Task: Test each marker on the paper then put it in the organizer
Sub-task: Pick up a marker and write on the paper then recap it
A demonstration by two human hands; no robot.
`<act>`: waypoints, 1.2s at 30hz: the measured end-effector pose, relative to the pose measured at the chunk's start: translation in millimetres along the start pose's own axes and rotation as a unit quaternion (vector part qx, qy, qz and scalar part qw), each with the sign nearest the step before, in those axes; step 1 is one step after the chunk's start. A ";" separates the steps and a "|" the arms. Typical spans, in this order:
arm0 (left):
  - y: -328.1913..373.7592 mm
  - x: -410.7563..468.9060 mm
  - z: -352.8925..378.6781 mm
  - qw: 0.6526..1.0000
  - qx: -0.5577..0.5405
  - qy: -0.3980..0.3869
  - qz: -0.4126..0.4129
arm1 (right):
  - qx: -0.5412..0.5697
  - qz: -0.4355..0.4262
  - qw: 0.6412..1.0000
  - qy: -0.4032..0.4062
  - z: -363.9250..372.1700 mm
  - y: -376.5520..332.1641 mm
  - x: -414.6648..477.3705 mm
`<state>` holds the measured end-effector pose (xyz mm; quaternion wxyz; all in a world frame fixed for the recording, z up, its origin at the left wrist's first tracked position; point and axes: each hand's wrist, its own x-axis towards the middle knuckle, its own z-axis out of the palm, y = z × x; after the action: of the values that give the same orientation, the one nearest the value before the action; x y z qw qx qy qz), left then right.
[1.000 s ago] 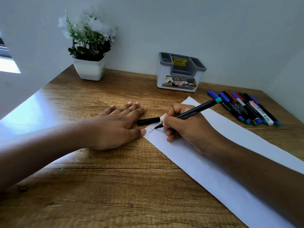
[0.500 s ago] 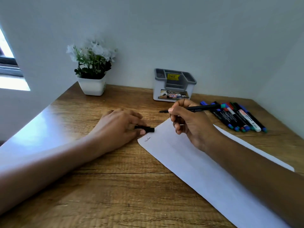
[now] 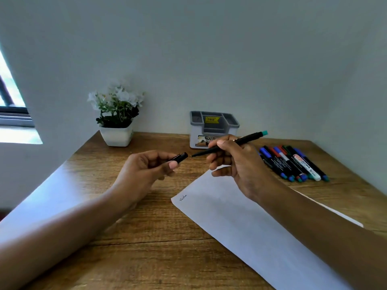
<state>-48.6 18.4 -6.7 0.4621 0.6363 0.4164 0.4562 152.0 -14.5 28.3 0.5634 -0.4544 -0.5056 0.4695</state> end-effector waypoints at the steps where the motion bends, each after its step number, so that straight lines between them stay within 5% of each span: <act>1: 0.2 -0.2 0.2 1.000 -0.003 -0.002 0.002 | 0.007 -0.002 1.000 0.001 0.5 -0.8 -0.4; 14: 5.2 -8.0 4.4 0.998 -0.002 -0.050 0.041 | -0.115 -0.053 0.987 -0.097 6.2 4.5 -7.8; 30: 9.2 -11.7 17.1 0.993 -0.031 -0.014 0.116 | -0.083 -0.054 0.990 -0.098 16.2 14.7 -16.4; 33: 2.1 -9.9 14.9 0.994 0.009 -0.015 0.108 | -0.099 -0.062 0.991 -0.057 11.3 11.3 -10.9; 36: -8.0 0.1 7.6 0.971 0.228 -0.051 0.055 | -0.116 -0.048 0.992 -0.009 -4.6 -3.3 1.8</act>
<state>-42.1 18.7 -15.6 0.2997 0.7696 0.4492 0.3408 157.0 -13.4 31.5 0.5241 -0.4881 -0.5826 0.3842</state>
